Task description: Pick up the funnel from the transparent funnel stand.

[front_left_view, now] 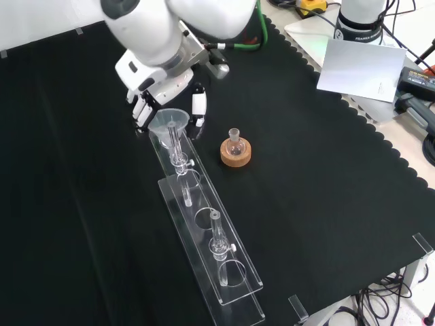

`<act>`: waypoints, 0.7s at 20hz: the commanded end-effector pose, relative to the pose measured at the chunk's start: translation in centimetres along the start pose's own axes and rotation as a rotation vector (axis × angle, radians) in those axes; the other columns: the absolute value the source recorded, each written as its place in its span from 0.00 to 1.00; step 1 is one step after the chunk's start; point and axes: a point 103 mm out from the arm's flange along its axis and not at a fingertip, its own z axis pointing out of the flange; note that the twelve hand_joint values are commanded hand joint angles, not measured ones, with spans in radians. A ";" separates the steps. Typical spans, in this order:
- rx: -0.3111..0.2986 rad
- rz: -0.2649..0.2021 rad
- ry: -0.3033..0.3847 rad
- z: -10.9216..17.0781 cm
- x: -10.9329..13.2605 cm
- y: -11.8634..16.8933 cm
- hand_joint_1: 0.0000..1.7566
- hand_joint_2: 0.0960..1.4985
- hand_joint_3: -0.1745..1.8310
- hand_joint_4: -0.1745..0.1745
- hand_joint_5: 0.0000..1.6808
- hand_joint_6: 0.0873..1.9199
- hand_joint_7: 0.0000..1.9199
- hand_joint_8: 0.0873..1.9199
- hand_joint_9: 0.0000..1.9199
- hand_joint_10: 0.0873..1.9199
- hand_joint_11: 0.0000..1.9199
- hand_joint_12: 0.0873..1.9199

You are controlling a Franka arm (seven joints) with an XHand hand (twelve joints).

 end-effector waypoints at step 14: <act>-0.099 0.144 -0.154 -6.3 -2.8 -10.3 0.46 0.50 0.33 0.40 0.48 0.37 0.48 0.35 0.65 0.19 0.41 0.60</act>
